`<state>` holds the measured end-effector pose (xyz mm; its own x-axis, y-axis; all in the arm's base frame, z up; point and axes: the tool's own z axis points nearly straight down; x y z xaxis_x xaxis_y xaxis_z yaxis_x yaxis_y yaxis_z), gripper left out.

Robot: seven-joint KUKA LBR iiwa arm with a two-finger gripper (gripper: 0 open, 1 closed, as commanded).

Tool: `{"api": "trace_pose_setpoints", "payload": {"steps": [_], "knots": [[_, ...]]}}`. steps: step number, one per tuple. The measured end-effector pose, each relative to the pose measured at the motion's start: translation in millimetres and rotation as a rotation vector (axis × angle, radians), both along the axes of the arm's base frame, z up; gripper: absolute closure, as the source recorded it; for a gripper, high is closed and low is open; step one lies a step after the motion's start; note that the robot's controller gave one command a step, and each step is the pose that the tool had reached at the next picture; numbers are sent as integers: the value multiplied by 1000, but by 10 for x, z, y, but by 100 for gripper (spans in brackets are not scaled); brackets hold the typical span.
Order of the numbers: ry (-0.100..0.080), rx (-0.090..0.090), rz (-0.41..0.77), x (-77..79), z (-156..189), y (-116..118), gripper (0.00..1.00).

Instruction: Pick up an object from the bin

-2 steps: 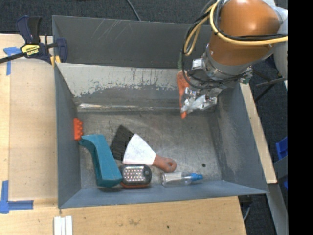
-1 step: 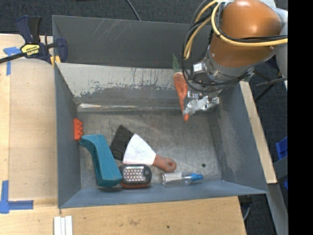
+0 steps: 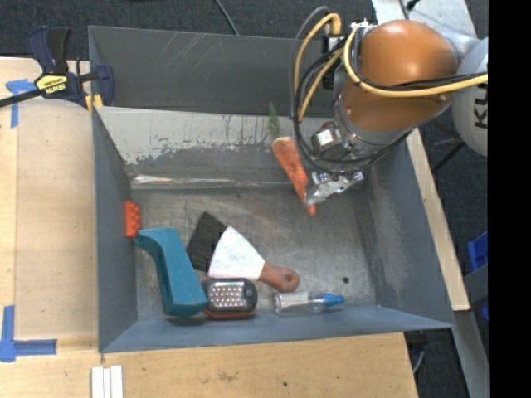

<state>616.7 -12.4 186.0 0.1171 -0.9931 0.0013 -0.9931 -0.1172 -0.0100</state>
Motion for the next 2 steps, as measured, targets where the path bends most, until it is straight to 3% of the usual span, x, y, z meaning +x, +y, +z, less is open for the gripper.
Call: {"api": "trace_pose_setpoints", "payload": {"steps": [1, 2], "knots": [[16, 1, 318, -221, -252, 68, 100], [12, 2, 384, -111, 106, 164, 100]]}}
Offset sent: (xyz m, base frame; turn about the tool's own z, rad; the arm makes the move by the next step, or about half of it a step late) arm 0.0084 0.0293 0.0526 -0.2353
